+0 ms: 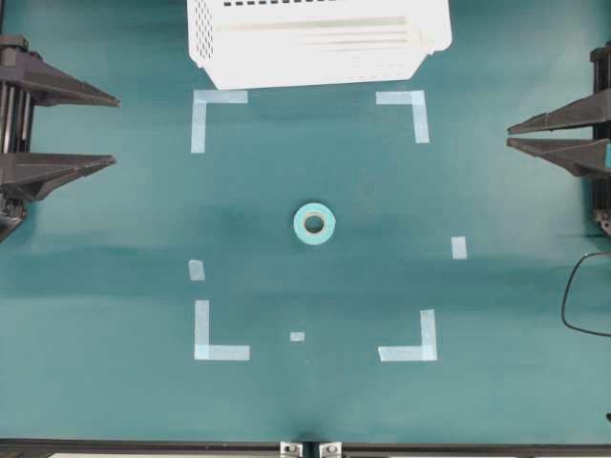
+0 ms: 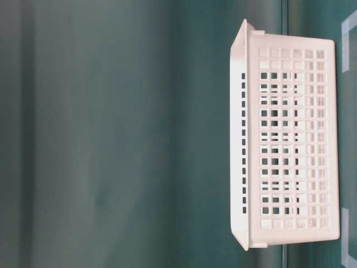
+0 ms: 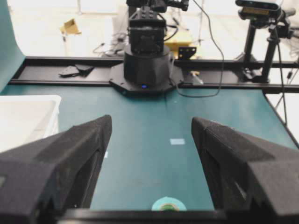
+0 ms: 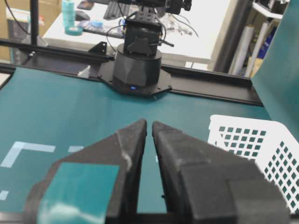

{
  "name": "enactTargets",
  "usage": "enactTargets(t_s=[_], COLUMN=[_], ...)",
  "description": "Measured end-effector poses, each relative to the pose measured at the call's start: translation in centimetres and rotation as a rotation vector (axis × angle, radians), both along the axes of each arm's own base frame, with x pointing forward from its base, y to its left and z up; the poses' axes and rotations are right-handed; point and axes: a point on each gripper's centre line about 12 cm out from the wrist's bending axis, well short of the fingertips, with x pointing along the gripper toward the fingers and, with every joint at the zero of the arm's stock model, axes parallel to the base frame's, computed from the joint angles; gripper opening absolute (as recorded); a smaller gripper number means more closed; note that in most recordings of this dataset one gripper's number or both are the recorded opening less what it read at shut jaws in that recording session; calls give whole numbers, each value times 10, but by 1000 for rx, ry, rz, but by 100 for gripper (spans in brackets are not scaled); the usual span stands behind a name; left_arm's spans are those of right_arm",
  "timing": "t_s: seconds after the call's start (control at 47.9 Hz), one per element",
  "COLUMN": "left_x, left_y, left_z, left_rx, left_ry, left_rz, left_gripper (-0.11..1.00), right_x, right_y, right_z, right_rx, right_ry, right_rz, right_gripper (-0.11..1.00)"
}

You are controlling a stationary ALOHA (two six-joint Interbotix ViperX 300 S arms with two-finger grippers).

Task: Put the tape in the middle into the white basket.
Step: 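Open the right gripper and move it inward toward the tape roll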

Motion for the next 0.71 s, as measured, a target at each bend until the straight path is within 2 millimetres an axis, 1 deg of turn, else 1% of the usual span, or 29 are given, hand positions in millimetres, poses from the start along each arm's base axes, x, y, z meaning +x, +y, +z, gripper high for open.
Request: enactTargets(t_s=[0.021,0.042,0.063,0.104,0.167,0.272,0.334,0.418,0.543,0.648,0.71], left_x=[0,-1,-3,-7,-13,-26,-34,-43,-53,-56,-57], left_y=[0,0,0,1,1,1,1,1,0,0,0], left_z=[0,-1,-3,-6,-4,-2,-2,-10,-26,-36,-42], left_rx=[-2,0,-4,-13,-18,-14,-15,-14,-19,-20,-21], left_ry=[-2,2,0,-5,-29,-74,-93,-84,-21,34,68], left_rz=[0,0,2,4,5,5,5,3,1,0,-1], left_gripper=[24,22,17,8,-1,-9,-11,-11,-11,-11,-11], right_x=[0,0,0,-1,-3,-7,-9,-11,-11,-8,-7], right_y=[0,0,0,0,0,1,1,1,1,1,1], right_z=[-1,-1,-3,-6,-10,-11,-11,-12,-14,-18,-19], right_rx=[2,6,8,14,17,31,44,60,64,64,64], right_ry=[2,3,8,12,15,6,-1,-3,3,19,22], right_rz=[2,0,2,2,3,5,6,7,8,7,7], right_gripper=[24,21,17,9,1,0,0,0,1,1,8])
